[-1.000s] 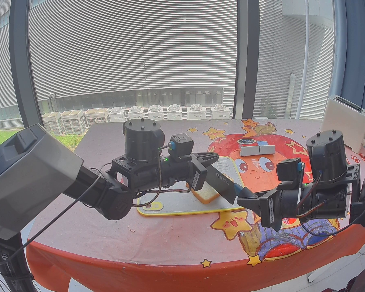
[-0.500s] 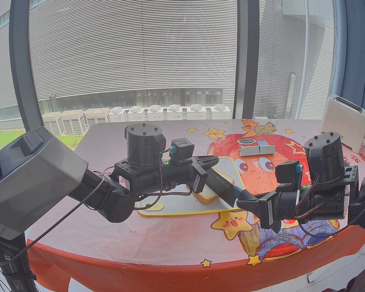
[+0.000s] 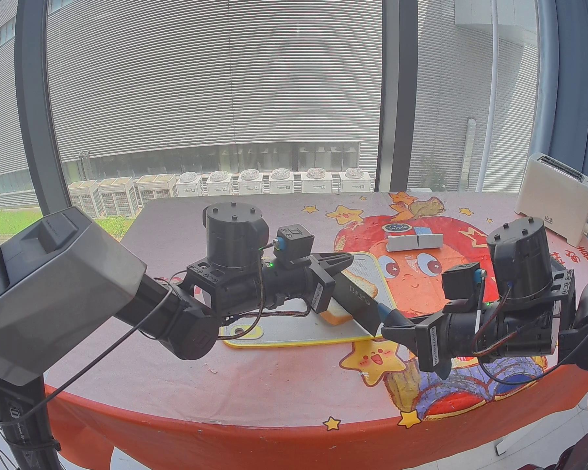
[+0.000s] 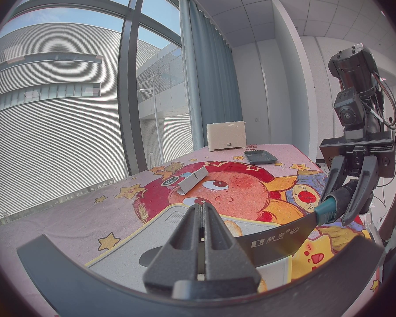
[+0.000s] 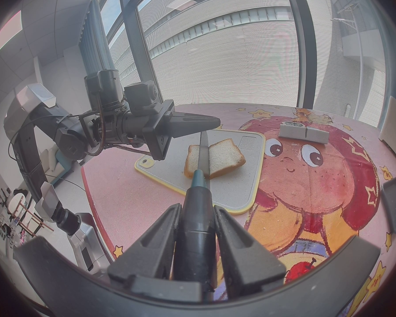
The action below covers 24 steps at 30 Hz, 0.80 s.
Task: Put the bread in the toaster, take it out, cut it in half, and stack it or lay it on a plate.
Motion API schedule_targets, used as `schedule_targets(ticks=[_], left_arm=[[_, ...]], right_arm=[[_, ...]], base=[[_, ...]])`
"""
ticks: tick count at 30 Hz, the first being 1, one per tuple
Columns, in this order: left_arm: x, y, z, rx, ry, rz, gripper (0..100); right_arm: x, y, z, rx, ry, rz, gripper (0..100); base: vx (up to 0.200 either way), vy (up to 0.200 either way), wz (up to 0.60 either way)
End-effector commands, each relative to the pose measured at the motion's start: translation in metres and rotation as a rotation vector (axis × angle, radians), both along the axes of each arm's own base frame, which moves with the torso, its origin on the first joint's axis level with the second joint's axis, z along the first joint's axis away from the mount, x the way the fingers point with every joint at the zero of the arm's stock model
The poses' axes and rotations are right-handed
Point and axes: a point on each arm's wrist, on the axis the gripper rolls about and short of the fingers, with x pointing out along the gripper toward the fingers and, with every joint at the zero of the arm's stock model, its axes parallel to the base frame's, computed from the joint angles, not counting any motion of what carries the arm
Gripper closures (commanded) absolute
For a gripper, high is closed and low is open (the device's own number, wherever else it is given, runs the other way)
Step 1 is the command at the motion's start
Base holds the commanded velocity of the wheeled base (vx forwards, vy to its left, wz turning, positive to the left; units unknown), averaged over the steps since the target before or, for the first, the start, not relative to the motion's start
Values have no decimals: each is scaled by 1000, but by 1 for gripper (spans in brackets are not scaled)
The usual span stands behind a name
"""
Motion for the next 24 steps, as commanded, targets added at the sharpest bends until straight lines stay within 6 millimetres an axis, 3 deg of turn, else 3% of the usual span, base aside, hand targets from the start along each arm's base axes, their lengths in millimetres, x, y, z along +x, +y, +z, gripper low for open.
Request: schedule_targets(ticks=[1, 16, 24], left_arm=[[0, 0, -5, 10, 14, 0, 100], [1, 0, -14, 23, 33, 1, 100], [3, -2, -10, 5, 9, 0, 100]], right_arm=[[0, 0, -1, -2, 3, 0, 100], [0, 0, -1, -4, 6, 0, 100], [0, 0, -1, -5, 7, 0, 100]], base=[[0, 0, 0], [0, 0, 0], [0, 0, 0]])
